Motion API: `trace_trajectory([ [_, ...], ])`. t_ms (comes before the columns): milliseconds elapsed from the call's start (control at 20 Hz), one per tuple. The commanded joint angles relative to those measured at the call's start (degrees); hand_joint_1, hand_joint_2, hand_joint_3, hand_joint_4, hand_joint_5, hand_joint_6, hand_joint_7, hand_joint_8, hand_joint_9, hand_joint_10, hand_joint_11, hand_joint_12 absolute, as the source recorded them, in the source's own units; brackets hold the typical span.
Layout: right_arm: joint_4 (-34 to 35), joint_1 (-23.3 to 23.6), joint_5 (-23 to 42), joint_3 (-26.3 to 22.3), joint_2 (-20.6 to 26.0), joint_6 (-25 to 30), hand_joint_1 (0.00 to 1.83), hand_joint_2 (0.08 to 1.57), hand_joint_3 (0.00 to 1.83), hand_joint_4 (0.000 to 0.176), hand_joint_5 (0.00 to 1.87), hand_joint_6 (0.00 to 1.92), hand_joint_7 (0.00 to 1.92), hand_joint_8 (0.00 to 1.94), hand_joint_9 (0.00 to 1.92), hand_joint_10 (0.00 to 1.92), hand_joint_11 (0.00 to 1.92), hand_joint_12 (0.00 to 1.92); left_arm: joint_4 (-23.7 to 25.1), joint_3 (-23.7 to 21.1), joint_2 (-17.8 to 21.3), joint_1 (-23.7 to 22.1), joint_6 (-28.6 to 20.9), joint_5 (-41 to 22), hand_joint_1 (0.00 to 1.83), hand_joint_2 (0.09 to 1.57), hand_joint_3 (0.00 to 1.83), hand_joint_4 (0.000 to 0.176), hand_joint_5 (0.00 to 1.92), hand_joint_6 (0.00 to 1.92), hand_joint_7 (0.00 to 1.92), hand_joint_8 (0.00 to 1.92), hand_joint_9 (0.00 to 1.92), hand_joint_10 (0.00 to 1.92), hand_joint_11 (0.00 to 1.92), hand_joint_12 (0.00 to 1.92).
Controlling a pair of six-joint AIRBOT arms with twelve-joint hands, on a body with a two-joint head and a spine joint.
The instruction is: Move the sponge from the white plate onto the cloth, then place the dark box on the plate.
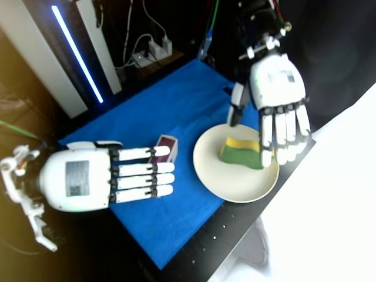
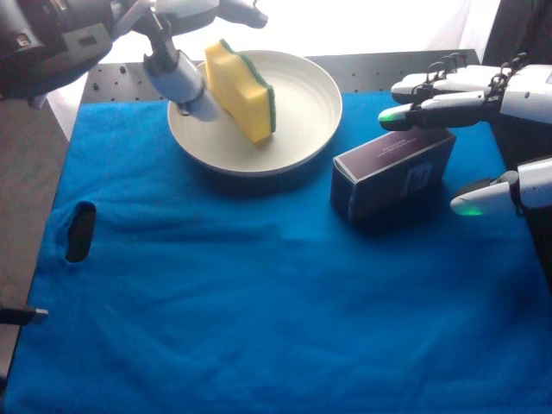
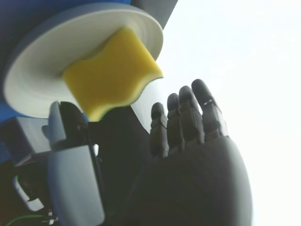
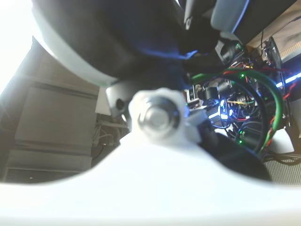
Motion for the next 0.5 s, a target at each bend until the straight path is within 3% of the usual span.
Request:
trace_trajectory([
  [0,3.5,0.66,4.89,0.28,-0.33,0.33,0.78,1.12,0.0,0.095,0.24,0.0,0.05,0.0,0.06,0.01,0.09,0.27,-0.38,0.49,-0.41,-0.68,-0.04,-3.71,0.83,0.87,0.01,0.122,0.27,0.0,0.3,0.0,0.38,0.01,0.0,1.14],
  [50,3.35,0.66,4.89,0.41,-0.48,0.62,0.78,1.12,0.0,0.095,0.24,0.0,0.05,0.0,0.06,0.01,0.09,0.27,-0.44,0.79,-0.78,-0.69,-0.04,-3.6,0.83,0.87,0.01,0.122,0.27,0.0,0.3,0.0,0.38,0.01,0.0,1.14],
  [100,3.3,0.66,4.89,0.48,-0.53,0.79,0.78,1.12,0.0,0.084,0.24,0.0,0.05,0.0,0.06,0.01,0.12,0.28,-0.62,1.14,-1.21,-0.69,-0.04,-3.59,0.86,0.87,0.0,0.079,0.29,0.01,0.32,0.0,0.39,0.01,0.0,1.12],
  [150,3.3,0.66,4.89,0.54,-0.53,0.93,0.76,1.12,0.0,0.068,0.25,0.01,0.07,0.01,0.08,0.01,0.07,0.27,-0.99,1.87,-1.94,-0.69,-0.04,-3.53,0.88,0.91,0.01,0.058,0.33,0.0,0.34,0.0,0.4,0.0,0.0,1.11],
  [200,3.3,0.66,4.9,0.6,-0.53,0.97,0.75,1.13,0.0,0.091,0.24,0.0,0.07,0.0,0.06,0.0,0.02,0.25,-1.57,2.48,-2.58,-0.67,-0.04,-3.53,0.92,0.93,0.01,0.055,0.37,0.01,0.38,0.0,0.45,0.01,0.0,1.11],
  [300,3.26,0.66,4.9,0.65,-0.53,0.97,0.75,1.13,0.0,0.087,0.24,0.0,0.07,0.0,0.06,0.0,0.0,0.24,-3.44,4.02,-3.99,-0.53,-0.07,-3.56,0.95,0.95,0.0,0.047,0.41,0.0,0.43,0.0,0.51,0.01,0.06,1.13],
  [350,3.26,0.66,4.9,0.66,-0.54,0.97,0.78,1.13,0.0,0.082,0.24,0.0,0.07,0.0,0.06,0.0,0.02,0.25,-3.79,4.54,-4.57,-0.5,-0.08,-3.57,0.98,0.98,0.0,0.057,0.42,0.0,0.47,0.0,0.56,0.01,0.12,1.11],
  [400,3.26,0.67,4.9,0.68,-0.6,0.97,0.78,1.13,0.0,0.074,0.26,0.01,0.09,0.01,0.08,0.01,0.03,0.25,-3.82,4.95,-5.09,-0.47,-0.08,-3.57,1.04,0.99,0.0,0.041,0.44,0.0,0.51,0.0,0.58,0.01,0.14,1.08],
  [450,3.26,0.67,4.9,0.69,-0.65,0.97,0.78,1.13,0.0,0.074,0.26,0.01,0.09,0.01,0.08,0.01,0.03,0.25,-3.82,5.05,-5.29,-0.45,-0.08,-3.57,1.04,0.99,0.0,0.041,0.44,0.0,0.51,0.0,0.58,0.01,0.14,1.08],
])
